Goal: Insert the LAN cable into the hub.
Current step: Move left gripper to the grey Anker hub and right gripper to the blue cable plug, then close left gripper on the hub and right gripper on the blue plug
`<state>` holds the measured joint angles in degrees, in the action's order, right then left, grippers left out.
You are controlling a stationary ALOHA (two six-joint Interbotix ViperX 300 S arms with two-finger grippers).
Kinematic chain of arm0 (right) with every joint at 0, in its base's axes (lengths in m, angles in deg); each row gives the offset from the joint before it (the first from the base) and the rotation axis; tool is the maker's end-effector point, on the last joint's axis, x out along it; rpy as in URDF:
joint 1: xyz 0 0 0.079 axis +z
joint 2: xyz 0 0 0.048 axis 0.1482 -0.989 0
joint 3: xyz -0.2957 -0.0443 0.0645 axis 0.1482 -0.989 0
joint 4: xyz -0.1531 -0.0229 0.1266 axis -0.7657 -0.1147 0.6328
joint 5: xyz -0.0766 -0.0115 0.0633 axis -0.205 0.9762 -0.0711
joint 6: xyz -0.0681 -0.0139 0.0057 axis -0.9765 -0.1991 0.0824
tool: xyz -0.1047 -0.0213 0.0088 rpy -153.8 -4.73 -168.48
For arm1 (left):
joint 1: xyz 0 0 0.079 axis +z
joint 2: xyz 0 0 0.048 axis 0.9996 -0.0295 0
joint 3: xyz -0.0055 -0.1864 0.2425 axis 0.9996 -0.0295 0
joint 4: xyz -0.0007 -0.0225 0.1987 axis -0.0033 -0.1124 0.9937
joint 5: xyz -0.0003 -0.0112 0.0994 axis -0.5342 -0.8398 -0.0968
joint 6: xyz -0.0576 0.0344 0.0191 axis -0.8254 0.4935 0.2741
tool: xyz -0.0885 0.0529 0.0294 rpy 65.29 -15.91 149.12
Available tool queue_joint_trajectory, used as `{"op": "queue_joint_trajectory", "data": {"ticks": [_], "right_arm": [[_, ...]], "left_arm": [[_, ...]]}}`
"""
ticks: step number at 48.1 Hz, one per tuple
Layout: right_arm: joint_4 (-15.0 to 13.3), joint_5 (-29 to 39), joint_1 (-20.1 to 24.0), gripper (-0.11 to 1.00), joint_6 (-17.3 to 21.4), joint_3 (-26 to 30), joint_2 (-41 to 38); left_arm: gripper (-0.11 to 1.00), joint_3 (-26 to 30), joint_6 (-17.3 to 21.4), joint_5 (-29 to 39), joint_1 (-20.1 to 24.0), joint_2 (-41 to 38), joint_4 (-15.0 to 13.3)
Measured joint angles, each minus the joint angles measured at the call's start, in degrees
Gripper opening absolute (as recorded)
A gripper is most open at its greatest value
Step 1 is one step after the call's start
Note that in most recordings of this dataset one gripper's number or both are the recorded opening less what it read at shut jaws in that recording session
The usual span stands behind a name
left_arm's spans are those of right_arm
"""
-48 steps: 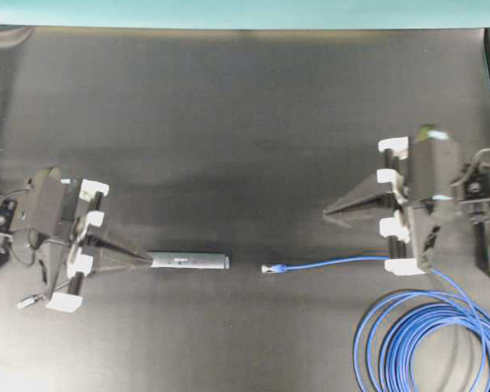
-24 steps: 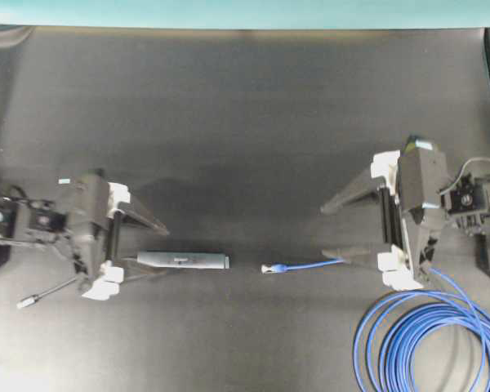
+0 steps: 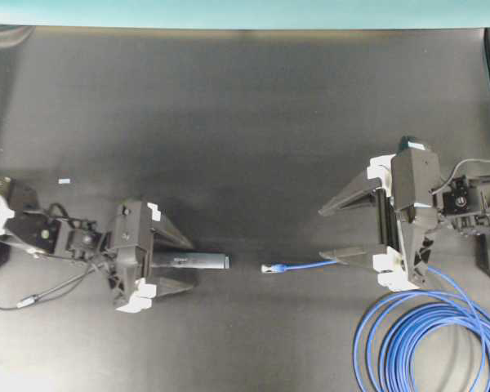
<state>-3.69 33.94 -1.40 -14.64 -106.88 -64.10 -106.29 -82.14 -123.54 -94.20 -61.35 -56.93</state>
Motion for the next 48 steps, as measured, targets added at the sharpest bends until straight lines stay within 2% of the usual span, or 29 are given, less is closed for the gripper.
{"op": "queue_joint_trajectory", "data": {"ticks": [3,10,24,36,41,48], "right_arm": [[0.1,0.0,0.0,0.73,0.0,0.0,0.0],[0.1,-0.1,0.1,0.73,0.0,-0.4,-0.2],[0.1,-3.0,2.6,0.73,2.0,-2.1,-3.3],[0.1,-13.4,4.1,0.73,2.1,-1.5,-15.6],[0.1,-16.7,4.2,0.73,2.0,-0.9,-20.7],[0.1,-19.9,4.2,0.73,2.1,-0.2,-26.5]], "left_arm": [[0.66,0.2,0.4,0.0,0.1,-0.2,0.0],[0.27,-0.3,1.0,1.0,0.4,-0.3,0.0],[0.28,1.7,1.0,8.2,0.6,2.4,0.0],[0.28,6.0,2.1,27.0,0.0,11.2,0.1],[0.28,6.6,3.2,29.1,-0.4,13.7,0.0],[0.28,7.0,2.3,29.8,-1.4,14.2,0.1]]}}
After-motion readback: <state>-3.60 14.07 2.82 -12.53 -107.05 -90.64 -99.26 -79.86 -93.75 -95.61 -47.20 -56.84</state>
